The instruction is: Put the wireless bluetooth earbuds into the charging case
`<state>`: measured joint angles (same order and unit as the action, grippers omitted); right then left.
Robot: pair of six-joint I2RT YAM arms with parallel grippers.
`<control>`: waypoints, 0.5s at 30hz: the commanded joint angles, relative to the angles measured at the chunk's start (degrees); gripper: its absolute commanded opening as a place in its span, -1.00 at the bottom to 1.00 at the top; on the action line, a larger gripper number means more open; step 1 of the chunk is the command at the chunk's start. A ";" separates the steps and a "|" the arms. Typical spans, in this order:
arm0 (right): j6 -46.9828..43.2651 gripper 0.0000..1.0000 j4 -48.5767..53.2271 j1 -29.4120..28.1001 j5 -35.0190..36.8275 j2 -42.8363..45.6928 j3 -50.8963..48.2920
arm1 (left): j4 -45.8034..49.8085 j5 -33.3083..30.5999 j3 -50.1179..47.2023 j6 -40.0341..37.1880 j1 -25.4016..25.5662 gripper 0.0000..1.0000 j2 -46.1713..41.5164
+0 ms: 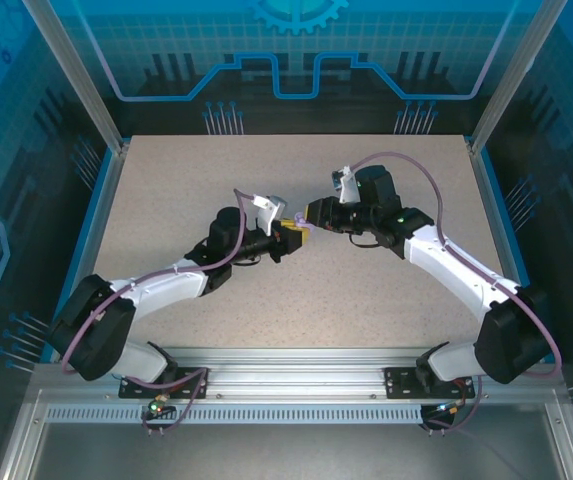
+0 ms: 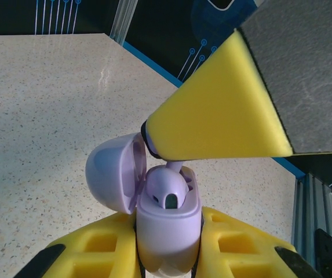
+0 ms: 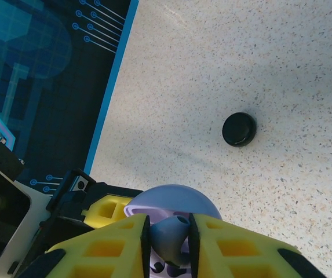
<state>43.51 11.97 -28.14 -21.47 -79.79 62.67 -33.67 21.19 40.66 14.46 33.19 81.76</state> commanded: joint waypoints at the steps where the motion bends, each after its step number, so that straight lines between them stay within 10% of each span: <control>1: -0.79 -0.49 2.43 -0.85 0.21 0.98 0.79 | -2.34 -1.15 0.40 -1.71 0.20 -0.91 -2.21; 15: 0.33 -0.61 1.92 -0.90 -0.75 2.57 1.83 | -0.91 -1.71 0.45 -2.99 0.27 -0.91 -2.22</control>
<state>43.53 12.49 -28.14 -21.47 -78.94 62.72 -33.50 21.17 40.66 13.32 33.19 81.56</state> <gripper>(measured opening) 0.196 0.222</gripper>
